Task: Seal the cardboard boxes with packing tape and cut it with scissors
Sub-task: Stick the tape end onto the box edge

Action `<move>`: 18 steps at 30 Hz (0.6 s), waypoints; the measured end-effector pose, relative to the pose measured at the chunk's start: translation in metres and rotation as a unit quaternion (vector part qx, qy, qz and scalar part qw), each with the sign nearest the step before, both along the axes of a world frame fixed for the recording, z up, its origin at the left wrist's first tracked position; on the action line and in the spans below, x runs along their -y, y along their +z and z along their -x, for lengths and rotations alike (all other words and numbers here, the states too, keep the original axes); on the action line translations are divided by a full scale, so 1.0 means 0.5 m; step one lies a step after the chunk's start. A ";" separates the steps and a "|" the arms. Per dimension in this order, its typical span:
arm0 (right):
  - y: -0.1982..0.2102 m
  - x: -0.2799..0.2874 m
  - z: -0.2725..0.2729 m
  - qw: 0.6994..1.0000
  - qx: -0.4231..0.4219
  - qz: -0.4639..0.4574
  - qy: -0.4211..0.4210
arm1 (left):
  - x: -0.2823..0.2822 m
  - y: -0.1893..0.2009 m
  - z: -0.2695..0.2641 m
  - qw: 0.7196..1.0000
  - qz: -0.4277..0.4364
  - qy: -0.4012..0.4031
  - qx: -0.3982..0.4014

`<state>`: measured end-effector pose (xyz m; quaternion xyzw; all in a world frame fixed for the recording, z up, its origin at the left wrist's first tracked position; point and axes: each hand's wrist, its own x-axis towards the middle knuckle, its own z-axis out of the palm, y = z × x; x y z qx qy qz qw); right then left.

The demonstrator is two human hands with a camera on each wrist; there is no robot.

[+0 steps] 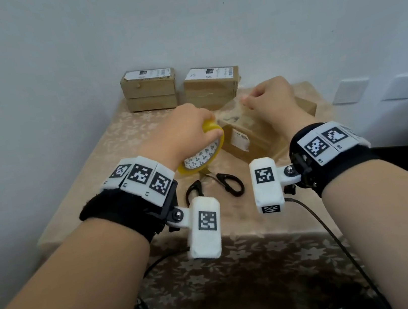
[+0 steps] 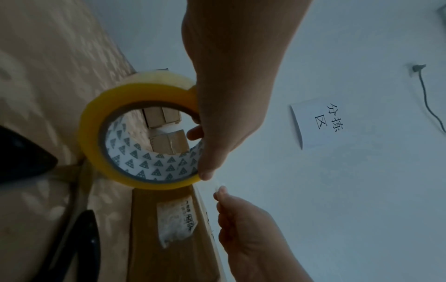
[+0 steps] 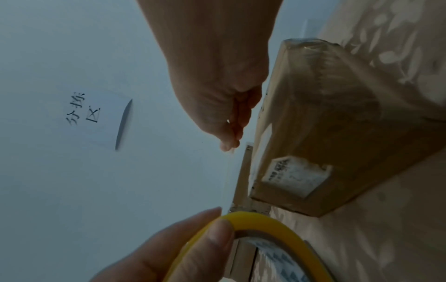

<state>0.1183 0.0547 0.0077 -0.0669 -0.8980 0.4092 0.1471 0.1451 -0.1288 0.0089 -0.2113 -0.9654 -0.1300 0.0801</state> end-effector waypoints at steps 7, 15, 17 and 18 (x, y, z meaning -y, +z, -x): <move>-0.017 -0.006 0.018 0.999 -0.001 -0.043 -0.012 | -0.029 0.009 0.015 1.000 0.023 0.002 0.007; -0.028 -0.012 0.036 0.993 0.016 -0.116 -0.007 | -0.053 0.008 0.040 0.997 0.078 -0.007 0.019; -0.035 -0.009 0.039 0.989 0.014 -0.145 -0.024 | -0.061 0.007 0.042 0.995 0.099 -0.012 0.017; -0.042 -0.014 0.043 0.987 0.013 -0.155 -0.045 | -0.063 0.006 0.041 0.994 0.108 -0.013 0.014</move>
